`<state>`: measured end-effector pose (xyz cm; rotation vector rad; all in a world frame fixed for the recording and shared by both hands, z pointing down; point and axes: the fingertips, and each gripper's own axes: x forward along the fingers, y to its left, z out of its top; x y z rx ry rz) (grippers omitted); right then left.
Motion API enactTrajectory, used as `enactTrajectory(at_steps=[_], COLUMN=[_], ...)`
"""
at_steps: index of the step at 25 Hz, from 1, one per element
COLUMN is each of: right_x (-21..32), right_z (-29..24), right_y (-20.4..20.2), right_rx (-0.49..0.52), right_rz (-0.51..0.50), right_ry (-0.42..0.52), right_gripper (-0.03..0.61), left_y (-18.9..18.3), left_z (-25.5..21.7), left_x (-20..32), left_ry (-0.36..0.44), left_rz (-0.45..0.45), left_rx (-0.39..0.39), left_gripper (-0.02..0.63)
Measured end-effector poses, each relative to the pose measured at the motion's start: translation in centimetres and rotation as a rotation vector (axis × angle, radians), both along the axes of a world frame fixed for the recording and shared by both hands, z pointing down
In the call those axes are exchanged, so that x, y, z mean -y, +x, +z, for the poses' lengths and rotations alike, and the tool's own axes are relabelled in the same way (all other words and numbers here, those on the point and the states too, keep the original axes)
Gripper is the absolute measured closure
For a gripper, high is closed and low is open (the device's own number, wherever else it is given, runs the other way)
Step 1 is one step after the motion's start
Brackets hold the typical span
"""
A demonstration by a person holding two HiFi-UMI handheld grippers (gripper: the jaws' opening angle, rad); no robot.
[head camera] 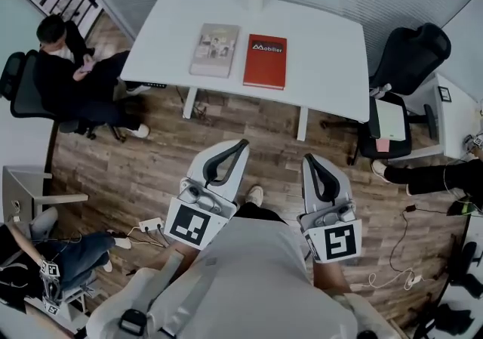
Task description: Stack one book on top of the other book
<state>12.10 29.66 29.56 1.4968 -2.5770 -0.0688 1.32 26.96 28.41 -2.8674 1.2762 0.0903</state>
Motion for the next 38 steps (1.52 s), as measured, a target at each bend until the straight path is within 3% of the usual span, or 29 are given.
enactTrajectory(at_steps=[17,38], right_x=[12.0,34.4], right_z=[1.1,0.8], right_y=[0.4,-6.5], right_rx=[0.012,0.005], right_rz=[-0.011,0.027], right_ry=[-0.016,-0.026], right_gripper=[0.577,0.577], left_y=[0.6,-5.2], left_z=[1.2,2.1], left_x=[11.9,34.0], left_ry=[-0.018,-0.039], left_rz=[-0.011,0.047], left_rx=[0.010,-0.015], left_gripper=[0.614,0.614])
